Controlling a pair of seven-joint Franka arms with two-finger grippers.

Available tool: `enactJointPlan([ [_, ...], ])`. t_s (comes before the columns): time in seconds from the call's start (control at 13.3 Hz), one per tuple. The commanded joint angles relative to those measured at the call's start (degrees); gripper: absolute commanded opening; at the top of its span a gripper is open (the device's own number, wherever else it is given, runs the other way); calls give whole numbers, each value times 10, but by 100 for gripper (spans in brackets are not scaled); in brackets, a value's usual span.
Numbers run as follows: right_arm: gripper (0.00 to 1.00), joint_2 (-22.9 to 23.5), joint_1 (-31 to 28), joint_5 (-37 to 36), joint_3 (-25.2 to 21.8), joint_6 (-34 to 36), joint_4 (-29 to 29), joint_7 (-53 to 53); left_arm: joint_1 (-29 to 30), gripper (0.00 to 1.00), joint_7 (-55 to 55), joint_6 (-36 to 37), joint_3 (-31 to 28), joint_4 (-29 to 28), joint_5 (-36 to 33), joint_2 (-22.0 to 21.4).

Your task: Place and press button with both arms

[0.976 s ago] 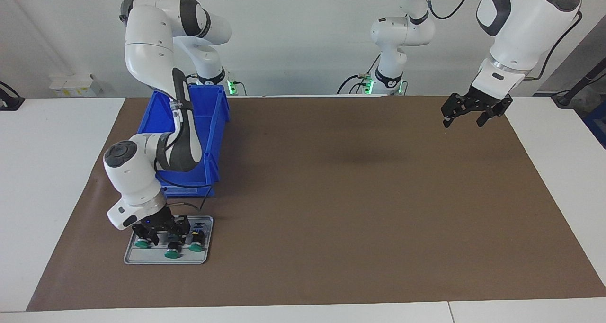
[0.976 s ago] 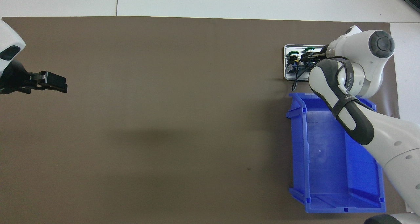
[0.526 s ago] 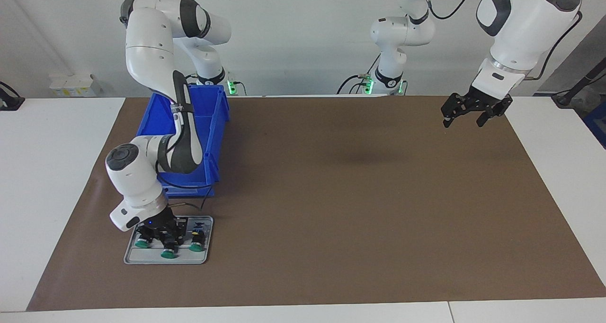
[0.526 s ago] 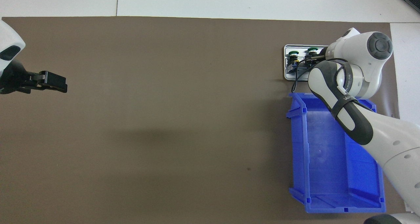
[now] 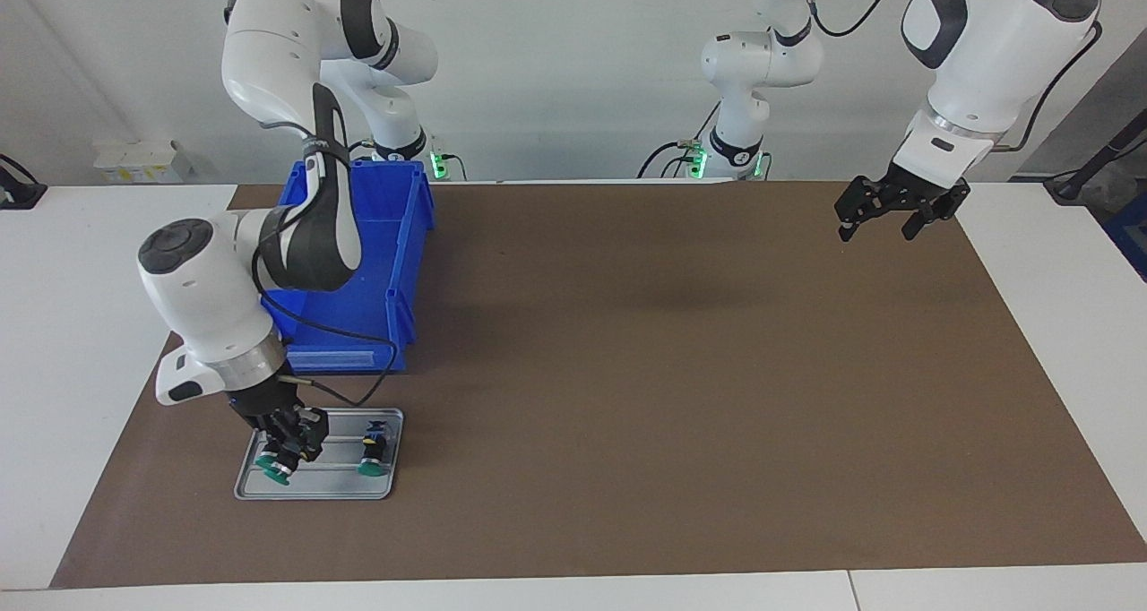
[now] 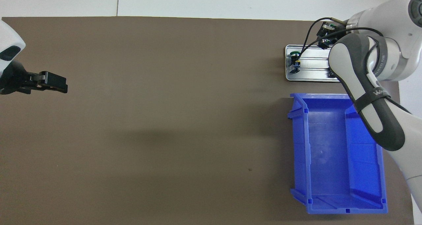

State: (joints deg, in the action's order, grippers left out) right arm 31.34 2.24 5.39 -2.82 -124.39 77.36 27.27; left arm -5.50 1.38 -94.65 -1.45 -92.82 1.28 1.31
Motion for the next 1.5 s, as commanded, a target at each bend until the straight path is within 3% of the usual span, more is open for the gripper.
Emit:
enactJointPlan([
  [0.0,0,-45,35,-21,-2,61,-1,176,3,100,0,-12,0,-23,5,-18],
  [0.23,0,-65,107,-60,-1,101,-1,416,3,100,0,-12,0,-23,5,-18],
  [0.75,0,-44,303,-134,5,74,21,903,3,100,0,-12,0,-23,5,-18],
  [1.05,0,26,390,-207,5,68,12,1035,3,100,0,-12,0,-23,5,-18],
  [1.43,0,43,419,-209,6,2,41,1045,3,100,0,-12,0,-23,5,-18],
])
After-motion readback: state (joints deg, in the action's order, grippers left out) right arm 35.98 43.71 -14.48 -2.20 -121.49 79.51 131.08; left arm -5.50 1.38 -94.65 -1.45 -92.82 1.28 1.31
